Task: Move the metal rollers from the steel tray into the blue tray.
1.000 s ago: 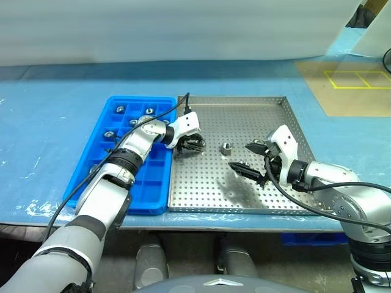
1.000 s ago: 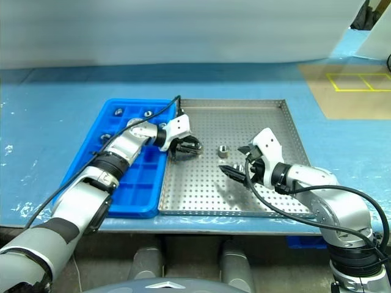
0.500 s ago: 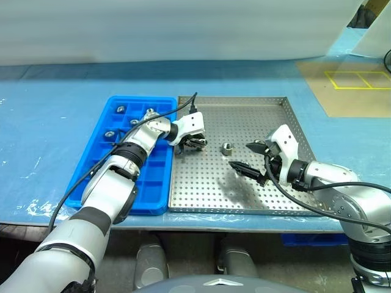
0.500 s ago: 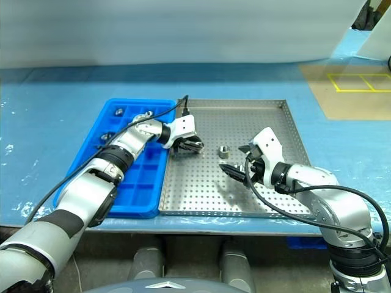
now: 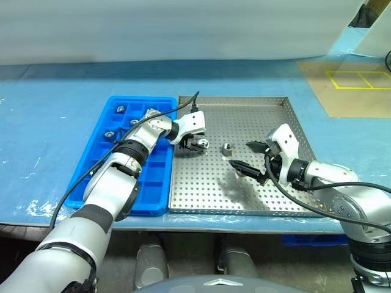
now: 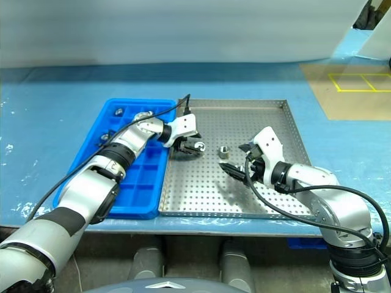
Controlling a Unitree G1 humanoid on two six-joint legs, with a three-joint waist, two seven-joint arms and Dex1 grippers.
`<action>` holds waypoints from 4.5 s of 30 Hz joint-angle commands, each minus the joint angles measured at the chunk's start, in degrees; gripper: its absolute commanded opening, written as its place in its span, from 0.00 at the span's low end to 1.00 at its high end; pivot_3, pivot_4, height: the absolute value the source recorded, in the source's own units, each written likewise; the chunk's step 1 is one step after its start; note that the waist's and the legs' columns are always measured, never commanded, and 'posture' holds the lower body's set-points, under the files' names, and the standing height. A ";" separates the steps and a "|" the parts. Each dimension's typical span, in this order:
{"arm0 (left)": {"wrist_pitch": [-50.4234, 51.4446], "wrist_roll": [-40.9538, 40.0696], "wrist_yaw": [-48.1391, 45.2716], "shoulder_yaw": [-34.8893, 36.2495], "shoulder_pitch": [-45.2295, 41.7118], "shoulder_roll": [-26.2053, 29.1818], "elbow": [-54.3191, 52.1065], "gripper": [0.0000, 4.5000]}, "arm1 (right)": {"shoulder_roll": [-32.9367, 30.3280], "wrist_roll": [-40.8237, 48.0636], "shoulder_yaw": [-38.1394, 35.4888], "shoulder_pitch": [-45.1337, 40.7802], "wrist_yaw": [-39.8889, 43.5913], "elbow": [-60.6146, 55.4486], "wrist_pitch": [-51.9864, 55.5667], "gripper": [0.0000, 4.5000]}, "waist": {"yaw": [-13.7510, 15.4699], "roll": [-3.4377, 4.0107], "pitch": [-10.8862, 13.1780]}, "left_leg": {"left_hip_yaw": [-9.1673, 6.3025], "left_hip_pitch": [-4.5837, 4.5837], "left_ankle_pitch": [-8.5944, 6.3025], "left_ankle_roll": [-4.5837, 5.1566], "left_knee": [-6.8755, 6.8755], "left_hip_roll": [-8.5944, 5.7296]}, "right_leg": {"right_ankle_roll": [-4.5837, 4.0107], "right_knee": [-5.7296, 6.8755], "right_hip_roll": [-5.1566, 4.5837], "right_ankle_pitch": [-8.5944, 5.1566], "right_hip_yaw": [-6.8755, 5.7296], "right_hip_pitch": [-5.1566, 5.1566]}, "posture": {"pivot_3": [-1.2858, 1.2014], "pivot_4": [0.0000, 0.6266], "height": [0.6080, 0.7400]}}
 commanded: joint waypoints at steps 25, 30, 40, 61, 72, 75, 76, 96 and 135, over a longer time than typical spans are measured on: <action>8.52 -2.84 -5.31 3.19 1.58 2.31 -13.27 0.36 | 0.16 0.99 2.50 -3.83 2.72 2.03 -4.68 1.00 | 0.05 -0.01 0.02 | 0.01 0.00 -0.01 0.02 -0.05 0.02 | 0.00 -0.03 -0.08 0.00 -0.05 0.00 | 0.44 0.24 1.00; 15.49 -4.69 -5.55 3.87 5.32 5.20 -24.52 0.36 | 0.23 0.23 4.63 -6.43 5.37 5.12 -6.09 1.00 | 0.22 0.01 0.03 | 0.01 0.02 0.00 0.00 -0.14 0.02 | -0.02 -0.03 -0.08 -0.01 -0.08 0.00 | 0.47 0.24 1.00; 31.95 -8.57 -3.68 5.42 15.22 13.24 -49.42 0.36 | 1.36 -3.11 10.41 -12.74 10.29 13.89 -11.08 1.00 | 0.55 0.06 0.06 | 0.01 -0.01 0.06 -0.11 -0.32 0.03 | -0.04 -0.06 -0.09 -0.02 -0.17 -0.08 | 0.52 0.24 1.00; 56.49 -15.58 15.10 17.25 32.03 22.20 -76.27 0.36 | 8.45 -9.56 18.86 -22.39 21.61 30.37 -19.80 1.00 | 3.48 0.17 0.13 | -0.06 -0.27 0.17 -0.26 -0.48 0.07 | -0.12 0.04 -0.07 -0.07 -0.33 -0.42 | 0.62 0.24 1.00; 64.08 -17.91 23.39 21.00 36.54 24.82 -81.43 0.36 | 10.92 -12.05 20.12 -24.64 25.07 35.10 -22.03 1.00 | 5.57 0.17 0.13 | -0.13 -0.35 0.18 -0.26 -0.47 0.07 | -0.15 0.04 -0.08 -0.09 -0.41 -0.42 | 0.65 0.24 1.00; 65.04 -18.55 24.63 21.12 36.91 25.41 -81.86 0.36 | 11.36 -12.57 20.13 -24.93 25.49 35.95 -22.48 1.00 | 6.23 0.17 0.13 | -0.14 -0.34 0.19 -0.26 -0.45 0.07 | -0.15 0.07 -0.08 -0.09 -0.42 -0.42 | 0.65 0.24 1.00; 65.20 -18.68 25.04 21.10 37.12 25.68 -81.91 0.36 | 11.50 -12.77 20.16 -24.95 25.59 36.15 -22.64 1.00 | 6.39 0.17 0.13 | -0.14 -0.34 0.19 -0.27 -0.44 0.07 | -0.15 0.08 -0.08 -0.09 -0.41 -0.42 | 0.65 0.24 1.00; 62.03 -20.64 30.19 19.05 38.64 23.69 -75.27 0.44 | 11.92 -13.78 19.57 -23.44 25.46 35.19 -22.56 1.00 | 6.58 0.17 0.13 | -0.16 -0.33 0.21 -0.29 -0.39 0.07 | -0.15 0.15 -0.08 -0.09 -0.41 -0.41 | 0.64 0.24 1.00; 50.90 -28.45 21.09 11.30 23.12 12.81 -63.17 0.99 | 3.21 -8.18 6.13 -15.16 18.82 24.49 -15.45 1.00 | 4.84 0.17 0.13 | -0.17 -0.33 0.23 -0.30 0.13 0.08 | -0.14 0.63 -0.09 -0.09 -0.31 -0.41 | 0.54 0.24 1.00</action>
